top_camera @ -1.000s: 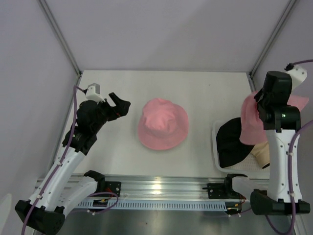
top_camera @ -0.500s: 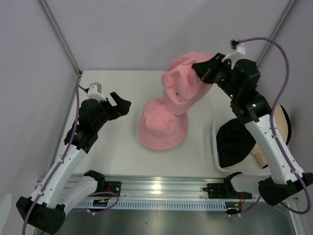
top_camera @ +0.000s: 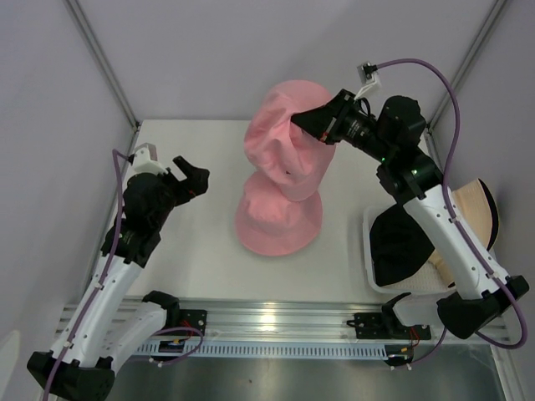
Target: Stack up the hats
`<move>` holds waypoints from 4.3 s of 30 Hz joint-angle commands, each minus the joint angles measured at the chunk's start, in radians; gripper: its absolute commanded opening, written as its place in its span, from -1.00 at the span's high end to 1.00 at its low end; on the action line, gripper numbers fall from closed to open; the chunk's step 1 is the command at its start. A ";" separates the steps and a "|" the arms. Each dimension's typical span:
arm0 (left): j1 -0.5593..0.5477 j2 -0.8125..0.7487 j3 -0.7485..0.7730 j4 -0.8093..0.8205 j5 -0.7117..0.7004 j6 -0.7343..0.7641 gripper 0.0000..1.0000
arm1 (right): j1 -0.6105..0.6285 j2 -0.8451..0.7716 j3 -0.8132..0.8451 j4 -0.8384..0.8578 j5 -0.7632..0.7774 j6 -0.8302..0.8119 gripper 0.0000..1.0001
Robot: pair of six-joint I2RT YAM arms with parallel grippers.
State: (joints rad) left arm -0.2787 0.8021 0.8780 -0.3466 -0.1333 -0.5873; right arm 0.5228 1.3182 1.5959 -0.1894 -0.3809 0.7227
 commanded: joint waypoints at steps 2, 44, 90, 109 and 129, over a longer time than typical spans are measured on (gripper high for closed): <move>0.016 -0.015 0.004 0.029 -0.022 -0.008 -0.99 | 0.006 -0.001 0.120 0.052 -0.056 0.053 1.00; 0.061 0.054 -0.220 0.303 0.250 -0.233 -0.97 | -0.204 -0.134 -0.462 -0.127 0.218 -0.174 -0.91; 0.062 0.164 -0.491 0.663 0.446 -0.482 -0.82 | -0.162 -0.063 -0.965 0.508 0.163 0.121 1.00; 0.059 0.066 -0.640 0.744 0.463 -0.678 -0.45 | -0.107 -0.223 -1.217 0.722 0.425 0.119 1.00; -0.039 0.318 -0.634 1.012 0.514 -0.741 0.31 | -0.041 -0.145 -1.194 0.737 0.455 0.123 1.00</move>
State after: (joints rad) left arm -0.3031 1.1000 0.2245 0.5751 0.3634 -1.3254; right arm 0.4747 1.1625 0.3836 0.5224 0.0307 0.8639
